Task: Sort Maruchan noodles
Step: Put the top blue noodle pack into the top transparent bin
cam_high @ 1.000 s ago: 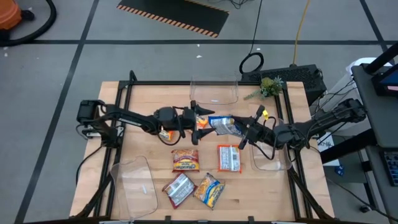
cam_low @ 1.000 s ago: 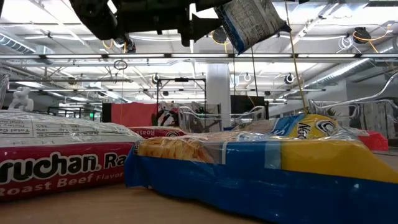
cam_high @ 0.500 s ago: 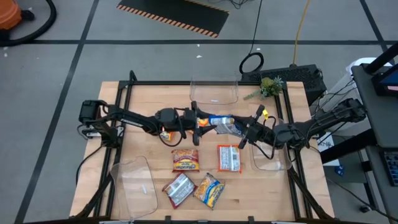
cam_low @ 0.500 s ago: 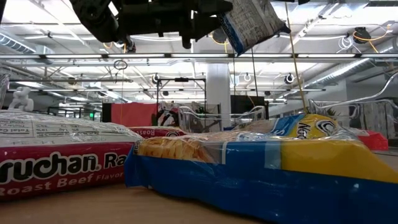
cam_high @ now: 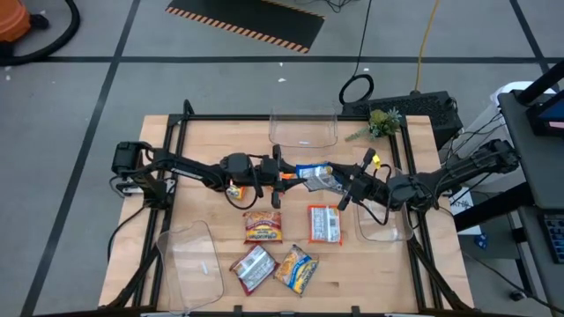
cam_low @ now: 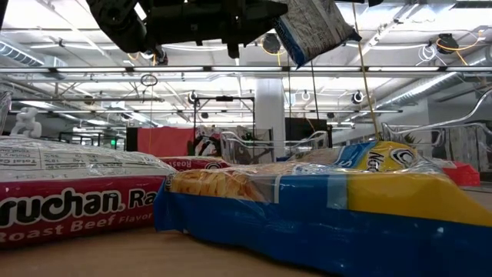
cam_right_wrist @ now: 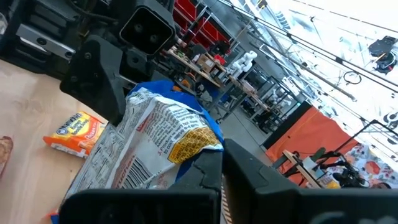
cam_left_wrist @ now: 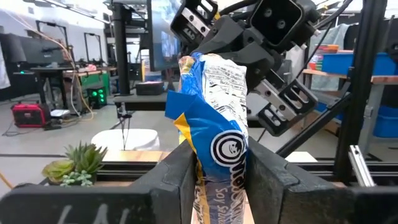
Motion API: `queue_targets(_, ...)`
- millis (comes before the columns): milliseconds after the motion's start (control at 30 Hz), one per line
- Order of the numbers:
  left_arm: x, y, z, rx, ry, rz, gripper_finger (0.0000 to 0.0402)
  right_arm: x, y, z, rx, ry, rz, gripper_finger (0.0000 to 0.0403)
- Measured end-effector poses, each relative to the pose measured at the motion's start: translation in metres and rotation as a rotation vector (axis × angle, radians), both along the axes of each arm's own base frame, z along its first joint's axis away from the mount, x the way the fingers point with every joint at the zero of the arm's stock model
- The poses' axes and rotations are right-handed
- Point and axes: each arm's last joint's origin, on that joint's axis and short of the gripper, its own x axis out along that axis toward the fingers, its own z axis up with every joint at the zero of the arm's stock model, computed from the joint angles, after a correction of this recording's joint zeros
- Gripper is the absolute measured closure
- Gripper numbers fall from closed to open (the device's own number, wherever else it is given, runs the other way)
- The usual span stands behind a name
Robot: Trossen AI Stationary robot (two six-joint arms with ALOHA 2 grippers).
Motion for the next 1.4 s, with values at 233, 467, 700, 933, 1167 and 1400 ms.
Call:
queue_targets(233,0.000,0.000,0.000,0.044,-0.002,0.012,0.0290,-0.002,-0.001,0.002,0.024,-0.022,-0.001,0.0371)
queue_targets(467,0.000,0.005,-0.001,0.092,0.012,0.062,0.0289,-0.016,-0.006,0.010,0.082,-0.055,-0.002,0.0324)
queue_targets(700,-0.001,0.017,-0.001,0.190,0.037,0.294,0.0289,-0.039,-0.016,0.022,0.122,-0.115,-0.112,0.0312)
queue_targets(933,0.006,0.027,0.024,0.303,0.041,0.571,0.0289,-0.047,-0.019,0.022,0.168,-0.130,-0.125,0.0312)
queue_targets(1167,0.030,0.049,0.077,0.362,0.229,0.638,0.0289,-0.054,-0.021,0.007,0.239,-0.046,-0.139,0.0312)
queue_targets(1400,0.032,0.078,0.099,0.255,0.272,0.698,0.0289,-0.063,-0.024,-0.009,0.321,0.032,-0.176,0.0312)
